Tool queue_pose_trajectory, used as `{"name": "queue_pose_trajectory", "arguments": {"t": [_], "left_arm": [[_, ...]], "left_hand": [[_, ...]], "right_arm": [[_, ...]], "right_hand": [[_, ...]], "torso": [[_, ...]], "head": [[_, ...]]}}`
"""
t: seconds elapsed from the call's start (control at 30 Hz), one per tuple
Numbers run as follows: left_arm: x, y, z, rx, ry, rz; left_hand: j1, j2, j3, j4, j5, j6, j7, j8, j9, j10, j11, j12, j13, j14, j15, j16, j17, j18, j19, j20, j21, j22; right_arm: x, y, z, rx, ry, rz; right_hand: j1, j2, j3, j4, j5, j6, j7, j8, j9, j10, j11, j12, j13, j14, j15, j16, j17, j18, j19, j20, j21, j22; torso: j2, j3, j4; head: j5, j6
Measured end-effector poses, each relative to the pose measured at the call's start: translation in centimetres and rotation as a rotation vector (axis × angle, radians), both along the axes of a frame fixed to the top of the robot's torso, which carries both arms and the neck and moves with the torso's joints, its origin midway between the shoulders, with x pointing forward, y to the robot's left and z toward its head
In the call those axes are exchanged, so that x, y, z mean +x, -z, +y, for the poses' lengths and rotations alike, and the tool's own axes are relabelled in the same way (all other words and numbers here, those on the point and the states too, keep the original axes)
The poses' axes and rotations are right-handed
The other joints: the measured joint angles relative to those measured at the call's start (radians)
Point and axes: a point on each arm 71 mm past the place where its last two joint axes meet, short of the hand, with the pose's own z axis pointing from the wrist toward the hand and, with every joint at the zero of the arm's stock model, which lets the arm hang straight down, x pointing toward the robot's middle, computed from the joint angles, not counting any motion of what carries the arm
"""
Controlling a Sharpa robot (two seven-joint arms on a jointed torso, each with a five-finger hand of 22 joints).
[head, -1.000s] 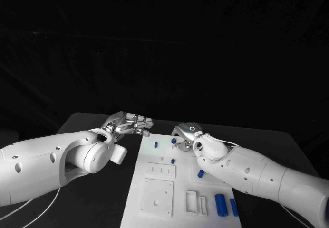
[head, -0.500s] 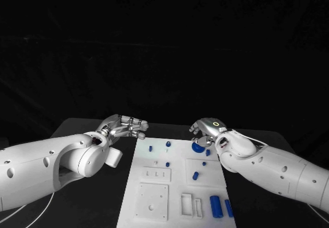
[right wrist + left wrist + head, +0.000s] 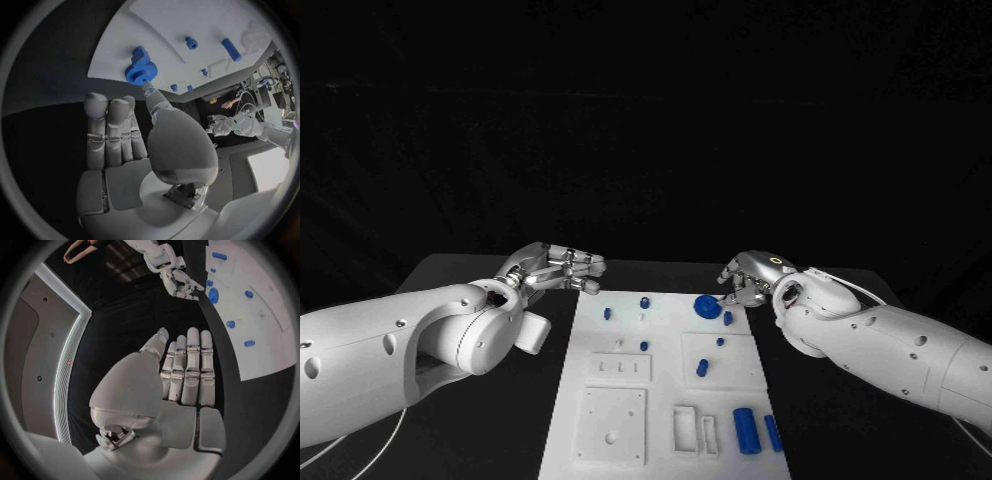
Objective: Assemble the parts on the task board
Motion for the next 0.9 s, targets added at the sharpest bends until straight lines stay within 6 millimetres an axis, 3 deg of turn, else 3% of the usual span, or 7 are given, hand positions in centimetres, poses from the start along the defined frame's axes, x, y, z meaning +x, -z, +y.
{"name": "queue_pose_trajectory", "arguments": {"t": [0.13, 0.3, 0.43, 0.9], "left_arm": [[0.0, 0.0, 0.0, 0.001, 0.001, 0.001], [0.1, 0.0, 0.1, 0.001, 0.001, 0.001], [0.1, 0.0, 0.0, 0.001, 0.002, 0.001], [0.0, 0.0, -0.1, 0.003, 0.009, -0.001]], "left_hand": [[0.0, 0.0, 0.0, 0.0, 0.0, 0.0, 0.0, 0.0, 0.0, 0.0, 0.0, 0.0, 0.0, 0.0, 0.0, 0.0, 0.0, 0.0, 0.0, 0.0, 0.0, 0.0], [0.0, 0.0, -0.003, -0.003, 0.0, 0.0, 0.0, 0.0, 0.0, 0.0, 0.0, 0.0, 0.0, 0.0, 0.0, 0.0, -0.001, 0.0, 0.0, 0.0, 0.0, 0.002], [0.0, 0.0, -0.003, -0.003, 0.0, 0.0, 0.0, 0.0, 0.0, 0.0, 0.0, 0.0, 0.0, 0.0, 0.0, 0.0, -0.001, 0.0, 0.0, 0.0, 0.0, 0.002], [0.0, 0.0, -0.003, -0.003, 0.0, 0.0, 0.0, 0.0, 0.0, 0.0, 0.0, 0.0, 0.0, 0.0, 0.0, 0.0, -0.001, 0.0, 0.0, 0.0, 0.0, 0.002]], "right_arm": [[0.2, 0.4, 0.4, 0.005, -0.011, 0.036], [0.5, 0.8, 0.8, 0.008, -0.021, 0.071], [0.7, 1.1, 1.0, 0.009, -0.022, 0.092], [1.0, 1.4, 1.3, 0.007, -0.025, 0.123]], "right_hand": [[0.001, -0.017, -0.03, 0.053, 0.026, -0.023, -0.001, 0.0, 0.0, 0.047, 0.007, 0.258, 0.283, -0.006, 0.003, 0.059, 0.166, 0.0, -0.001, 0.008, 0.099, 0.096], [0.013, -0.03, -0.037, 0.09, 0.03, -0.037, 0.002, 0.0, 0.0, 0.093, 0.006, 0.357, 0.403, 0.005, 0.01, 0.077, 0.308, 0.0, -0.001, 0.008, 0.155, 0.174], [0.013, -0.03, -0.034, 0.092, 0.03, -0.037, 0.002, 0.0, 0.0, 0.103, 0.009, 0.382, 0.432, 0.007, 0.009, 0.077, 0.348, 0.0, 0.003, 0.012, 0.158, 0.181], [0.013, -0.03, -0.013, 0.088, 0.035, -0.03, -0.002, 0.0, 0.0, 0.118, 0.007, 0.408, 0.464, 0.012, 0.01, 0.082, 0.384, 0.0, 0.003, 0.012, 0.158, 0.18]], "torso": [[0.003, 0.0037, 0.0027], [0.007, 0.0067, 0.0058], [0.011, 0.0085, 0.0071], [0.014, 0.0097, 0.0111]], "head": [[-0.004, -0.001], [-0.01, -0.001], [-0.013, -0.001], [-0.019, -0.008]]}}
